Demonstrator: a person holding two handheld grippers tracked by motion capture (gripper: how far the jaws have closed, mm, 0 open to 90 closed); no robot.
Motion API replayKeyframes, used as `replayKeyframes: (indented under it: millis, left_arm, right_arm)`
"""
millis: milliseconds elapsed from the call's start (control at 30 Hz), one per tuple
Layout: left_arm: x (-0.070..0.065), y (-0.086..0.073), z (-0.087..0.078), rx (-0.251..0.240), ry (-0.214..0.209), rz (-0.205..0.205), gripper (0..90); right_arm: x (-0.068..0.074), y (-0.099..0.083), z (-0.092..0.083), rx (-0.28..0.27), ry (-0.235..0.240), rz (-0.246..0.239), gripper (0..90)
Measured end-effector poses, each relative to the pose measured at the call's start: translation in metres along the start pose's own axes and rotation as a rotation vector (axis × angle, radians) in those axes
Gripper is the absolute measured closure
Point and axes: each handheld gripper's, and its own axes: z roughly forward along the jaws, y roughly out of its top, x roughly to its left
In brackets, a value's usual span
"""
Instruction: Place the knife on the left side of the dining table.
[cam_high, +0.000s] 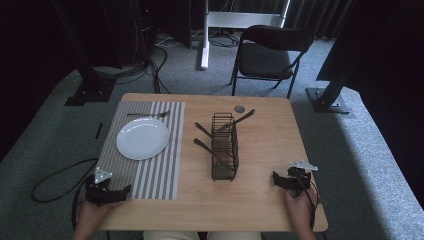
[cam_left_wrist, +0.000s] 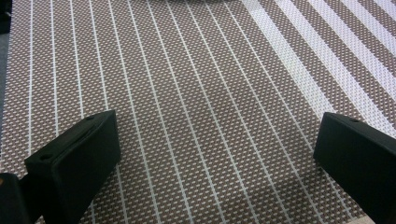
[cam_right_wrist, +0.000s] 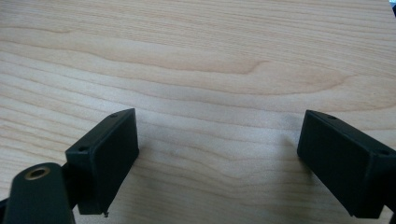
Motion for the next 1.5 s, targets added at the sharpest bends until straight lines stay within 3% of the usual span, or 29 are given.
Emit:
replayKeyframes:
  millis: [733, 867, 1000, 1167, 1500]
  left_arm:
    - [0.003, 0.0, -0.003, -0.007, -0.001, 0.012, 4.9]
    - [0.001, 0.002, -0.003, 0.0, -0.03, 0.008, 4.8]
    - [-0.006, 0.003, -0.002, 0.008, -0.044, 0.022, 4.8]
    - [-0.017, 0.009, -0.006, -0.018, -0.074, 0.038, 4.8]
    - [-0.051, 0.036, -0.02, -0.087, -0.181, 0.101, 4.8]
  right_arm:
    - [0.0, 0.002, 0.002, 0.0, -0.007, 0.006, 11.5]
    - [0.0, 0.002, 0.002, 0.0, -0.007, 0.006, 11.5]
    - [0.0, 0.002, 0.002, 0.0, -0.007, 0.006, 11.6]
    - [0.0, 0.002, 0.002, -0.001, -0.007, 0.005, 11.6]
    - [0.0, 0.002, 0.002, 0.0, -0.008, 0.007, 11.6]
